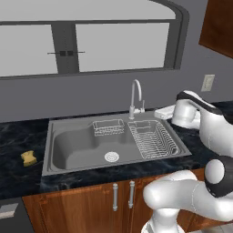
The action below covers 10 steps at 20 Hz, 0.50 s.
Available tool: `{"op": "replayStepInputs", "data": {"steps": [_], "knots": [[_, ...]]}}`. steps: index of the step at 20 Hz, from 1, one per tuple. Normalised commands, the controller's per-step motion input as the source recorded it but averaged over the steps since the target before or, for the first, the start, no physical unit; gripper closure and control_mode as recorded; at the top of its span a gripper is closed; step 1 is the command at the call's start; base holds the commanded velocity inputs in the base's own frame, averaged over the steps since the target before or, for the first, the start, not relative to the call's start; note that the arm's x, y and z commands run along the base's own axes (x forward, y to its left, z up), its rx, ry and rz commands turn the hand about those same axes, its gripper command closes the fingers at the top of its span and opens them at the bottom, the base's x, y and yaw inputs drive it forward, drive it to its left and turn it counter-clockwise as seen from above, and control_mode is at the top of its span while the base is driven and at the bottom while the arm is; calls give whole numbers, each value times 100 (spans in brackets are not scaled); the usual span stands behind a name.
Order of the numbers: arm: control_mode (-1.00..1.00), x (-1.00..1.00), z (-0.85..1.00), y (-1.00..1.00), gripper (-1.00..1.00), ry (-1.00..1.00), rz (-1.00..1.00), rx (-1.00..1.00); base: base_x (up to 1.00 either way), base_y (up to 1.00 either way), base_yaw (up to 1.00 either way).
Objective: Soak the sponge with water for a few seconds and then drop it inside the sink.
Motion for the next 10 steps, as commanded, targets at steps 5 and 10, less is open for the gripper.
{"op": "replayStepInputs", "data": {"steps": [5,10], "knots": [[-100,9,-28,-9,-100,0,0,0,0,0,0],[-100,17,-12,-10,-100,0,1,0,0,0,0]]}}
